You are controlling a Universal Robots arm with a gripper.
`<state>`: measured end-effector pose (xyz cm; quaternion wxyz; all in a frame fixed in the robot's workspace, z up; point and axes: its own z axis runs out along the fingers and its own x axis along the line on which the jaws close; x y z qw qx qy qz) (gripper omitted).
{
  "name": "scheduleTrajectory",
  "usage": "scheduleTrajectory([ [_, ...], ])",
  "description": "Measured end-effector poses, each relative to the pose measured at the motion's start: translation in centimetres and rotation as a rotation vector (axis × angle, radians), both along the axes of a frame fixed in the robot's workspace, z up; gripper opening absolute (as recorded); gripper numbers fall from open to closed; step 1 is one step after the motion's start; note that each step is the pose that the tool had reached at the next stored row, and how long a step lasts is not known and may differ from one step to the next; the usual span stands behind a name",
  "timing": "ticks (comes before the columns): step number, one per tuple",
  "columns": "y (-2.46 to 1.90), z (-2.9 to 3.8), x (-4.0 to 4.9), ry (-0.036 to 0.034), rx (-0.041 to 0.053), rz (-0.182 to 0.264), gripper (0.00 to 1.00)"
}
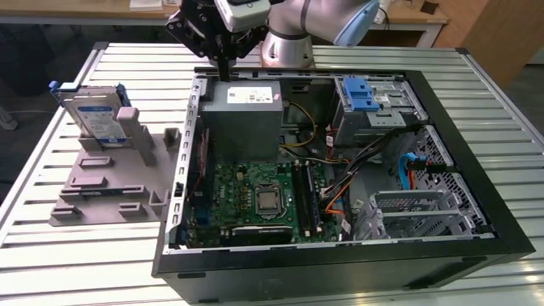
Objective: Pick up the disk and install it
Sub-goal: 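Reach for the disk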
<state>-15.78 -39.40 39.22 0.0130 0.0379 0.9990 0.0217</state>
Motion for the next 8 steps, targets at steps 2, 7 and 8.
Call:
scheduleTrajectory([
  [2, 0.04, -0.01, -0.16, 0.0000, 0.0000, 0.000, 0.11],
  [7, 0.16, -0.05, -0.43, 0.0006, 0.0001, 0.000, 0.11],
  [8, 0.18, -0.05, -0.44, 0.0030, 0.0003, 0.000, 0.11],
])
